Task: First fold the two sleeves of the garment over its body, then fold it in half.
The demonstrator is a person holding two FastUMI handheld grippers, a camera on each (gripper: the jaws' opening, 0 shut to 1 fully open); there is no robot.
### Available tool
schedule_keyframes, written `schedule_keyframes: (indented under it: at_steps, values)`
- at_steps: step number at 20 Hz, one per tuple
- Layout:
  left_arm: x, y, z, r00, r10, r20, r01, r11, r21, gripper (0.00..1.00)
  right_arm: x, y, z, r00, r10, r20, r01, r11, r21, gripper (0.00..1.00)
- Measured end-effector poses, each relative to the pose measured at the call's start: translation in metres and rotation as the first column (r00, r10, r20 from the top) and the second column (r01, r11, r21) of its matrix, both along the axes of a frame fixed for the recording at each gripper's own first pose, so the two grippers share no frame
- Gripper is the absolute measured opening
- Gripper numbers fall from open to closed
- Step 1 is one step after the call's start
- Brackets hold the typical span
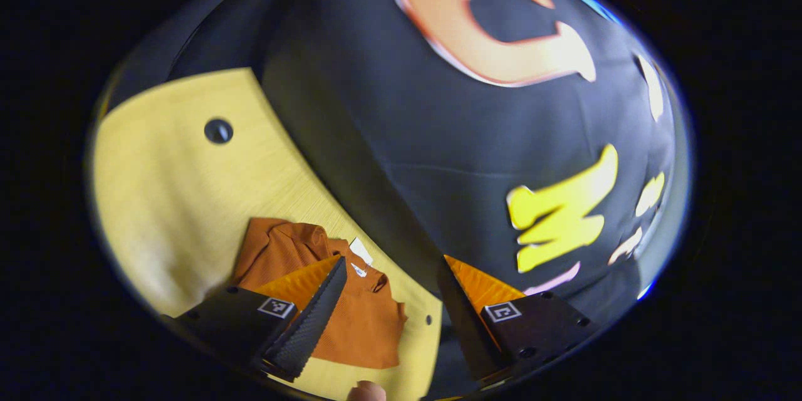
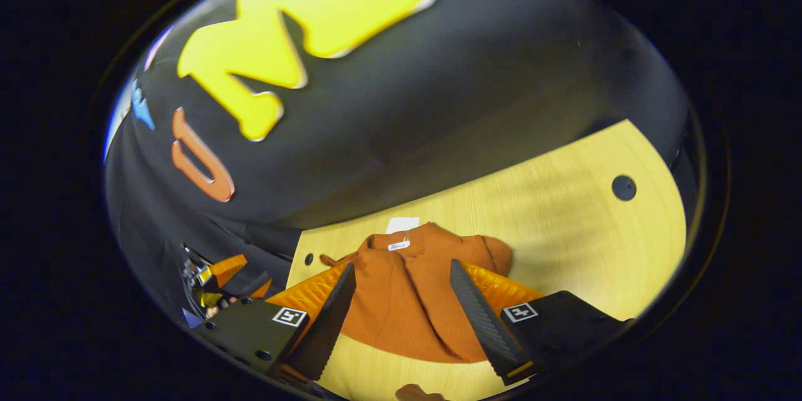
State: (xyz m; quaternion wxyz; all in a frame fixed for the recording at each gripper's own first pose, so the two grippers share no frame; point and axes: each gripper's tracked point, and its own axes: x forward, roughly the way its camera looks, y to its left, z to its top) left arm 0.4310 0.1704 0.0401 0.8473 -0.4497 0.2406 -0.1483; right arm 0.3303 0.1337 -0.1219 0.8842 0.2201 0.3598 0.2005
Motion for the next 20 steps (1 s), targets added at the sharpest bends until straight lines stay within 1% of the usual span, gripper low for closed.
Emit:
schedule_keyframes:
  at_steps: [2,3,4,5,6,7,8,9,10,12,13,14,15,16,17,18,20]
  values:
    - [-0.037,0.003,0.027,0.996,0.025,0.08,-0.036,0.988,0.15,0.97,-0.034,-0.01,0.028,0.994,0.035,0.104,-0.025,0.995,-0.095,0.97]
    - [-0.053,0.005,0.038,0.992,0.048,0.114,-0.072,0.974,0.215,0.97,-0.049,-0.015,0.04,0.987,0.046,0.153,-0.024,0.99,-0.139,0.97]
    - [-0.072,0.008,0.049,0.987,0.068,0.148,-0.108,0.954,0.28,0.97,-0.067,-0.019,0.052,0.978,0.051,0.201,-0.014,0.983,-0.182,0.93]
    - [-0.089,0.012,0.055,0.98,0.087,0.179,-0.145,0.929,0.34,0.97,-0.08,-0.023,0.064,0.967,0.045,0.252,0.01,0.977,-0.212,0.93]
    - [-0.106,0.018,0.062,0.971,0.107,0.212,-0.185,0.9,0.394,0.98,-0.095,-0.026,0.073,0.955,0.035,0.295,0.036,0.972,-0.231,0.97]
    - [-0.122,0.024,0.067,0.96,0.126,0.249,-0.228,0.869,0.44,0.98,-0.106,-0.03,0.081,0.942,0.02,0.336,0.068,0.967,-0.247,0.97]
    - [-0.132,0.022,0.075,0.949,0.132,0.285,-0.259,0.843,0.472,0.98,-0.116,-0.038,0.092,0.925,-0.004,0.381,0.111,0.959,-0.26,0.98]
    - [-0.148,0.022,0.079,0.939,0.137,0.315,-0.287,0.818,0.498,0.98,-0.125,-0.047,0.1,0.906,-0.026,0.422,0.157,0.947,-0.279,0.93]
    - [-0.166,0.023,0.081,0.931,0.136,0.34,-0.31,0.788,0.532,0.98,-0.14,-0.057,0.103,0.889,-0.036,0.456,0.183,0.941,-0.283,0.97]
    - [-0.197,0.024,0.083,0.916,0.132,0.379,-0.35,0.725,0.593,0.98,-0.167,-0.066,0.109,0.866,-0.044,0.498,0.209,0.937,-0.281,0.98]
    - [-0.21,0.021,0.081,0.914,0.129,0.385,-0.356,0.708,0.609,0.98,-0.178,-0.071,0.108,0.859,-0.055,0.509,0.227,0.932,-0.282,0.97]
    - [-0.223,0.017,0.078,0.915,0.126,0.383,-0.356,0.7,0.619,1.0,-0.185,-0.076,0.103,0.854,-0.07,0.515,0.248,0.926,-0.285,0.97]
    - [-0.233,0.011,0.076,0.917,0.116,0.383,-0.348,0.701,0.622,0.98,-0.195,-0.08,0.097,0.849,-0.079,0.522,0.264,0.92,-0.291,0.97]
    - [-0.243,0.002,0.073,0.919,0.101,0.38,-0.335,0.709,0.621,0.98,-0.203,-0.081,0.09,0.846,-0.081,0.527,0.275,0.912,-0.303,0.97]
    - [-0.251,-0.003,0.07,0.921,0.093,0.378,-0.329,0.706,0.627,0.98,-0.212,-0.082,0.083,0.842,-0.079,0.533,0.286,0.904,-0.317,0.97]
    - [-0.256,-0.004,0.064,0.92,0.094,0.38,-0.333,0.698,0.634,0.98,-0.22,-0.082,0.077,0.84,-0.072,0.537,0.289,0.898,-0.332,0.98]
    - [-0.263,-0.014,0.059,0.921,0.085,0.38,-0.327,0.698,0.637,0.98,-0.236,-0.075,0.064,0.845,-0.056,0.531,0.279,0.895,-0.348,0.97]
